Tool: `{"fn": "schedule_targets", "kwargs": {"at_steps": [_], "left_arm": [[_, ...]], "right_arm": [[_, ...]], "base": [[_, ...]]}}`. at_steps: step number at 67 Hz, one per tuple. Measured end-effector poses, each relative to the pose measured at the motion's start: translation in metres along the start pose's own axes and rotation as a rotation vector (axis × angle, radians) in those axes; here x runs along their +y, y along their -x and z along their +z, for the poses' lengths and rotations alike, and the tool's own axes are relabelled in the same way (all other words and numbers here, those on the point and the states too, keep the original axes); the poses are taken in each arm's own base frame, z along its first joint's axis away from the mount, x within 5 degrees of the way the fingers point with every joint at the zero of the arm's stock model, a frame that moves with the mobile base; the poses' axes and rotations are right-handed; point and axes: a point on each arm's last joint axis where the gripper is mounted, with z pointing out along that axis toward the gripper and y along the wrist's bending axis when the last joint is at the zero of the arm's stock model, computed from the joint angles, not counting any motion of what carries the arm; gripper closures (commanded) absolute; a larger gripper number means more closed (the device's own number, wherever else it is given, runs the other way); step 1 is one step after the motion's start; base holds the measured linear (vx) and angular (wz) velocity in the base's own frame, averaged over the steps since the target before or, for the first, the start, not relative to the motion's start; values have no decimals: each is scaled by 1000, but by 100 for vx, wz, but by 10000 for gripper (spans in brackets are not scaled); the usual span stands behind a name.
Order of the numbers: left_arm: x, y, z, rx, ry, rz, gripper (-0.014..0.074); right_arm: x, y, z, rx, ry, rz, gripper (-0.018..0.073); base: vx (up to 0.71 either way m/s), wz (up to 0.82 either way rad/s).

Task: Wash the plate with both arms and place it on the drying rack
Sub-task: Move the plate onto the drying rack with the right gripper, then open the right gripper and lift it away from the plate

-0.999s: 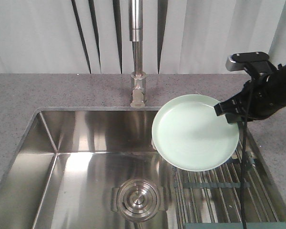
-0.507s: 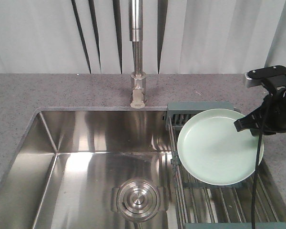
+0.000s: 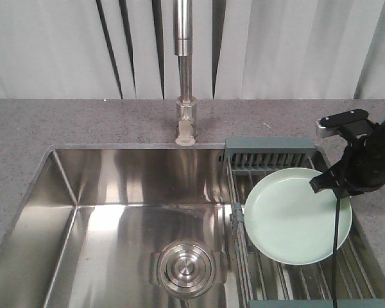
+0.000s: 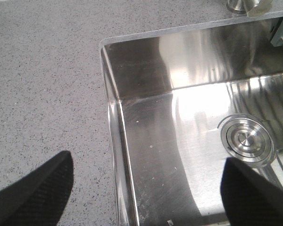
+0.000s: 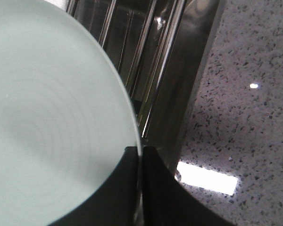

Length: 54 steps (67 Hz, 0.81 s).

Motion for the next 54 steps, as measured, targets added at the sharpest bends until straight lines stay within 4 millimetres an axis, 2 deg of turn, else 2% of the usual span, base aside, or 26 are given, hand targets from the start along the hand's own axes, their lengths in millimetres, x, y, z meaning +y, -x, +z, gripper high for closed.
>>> {"fn": "schedule_targets", "kwargs": {"at_steps": [11, 21, 28, 34, 44, 54], "left_arm": [[0, 0, 0, 0, 0, 0, 11], [0, 0, 0, 0, 0, 0, 11], [0, 0, 0, 0, 0, 0, 11], [0, 0, 0, 0, 0, 0, 11], [0, 0, 0, 0, 0, 0, 11], [0, 0, 0, 0, 0, 0, 11]], "right_arm": [[0, 1, 11, 22, 6, 2, 449], [-1, 1, 17, 39, 9, 20, 319], [-1, 1, 17, 39, 9, 49, 229], [0, 0, 15, 34, 9, 65, 193], [1, -2, -6, 4, 9, 75, 202], [8, -8, -44, -62, 35, 95, 225]], "base": [[0, 0], [0, 0], [0, 0], [0, 0], [0, 0], [0, 0]]}}
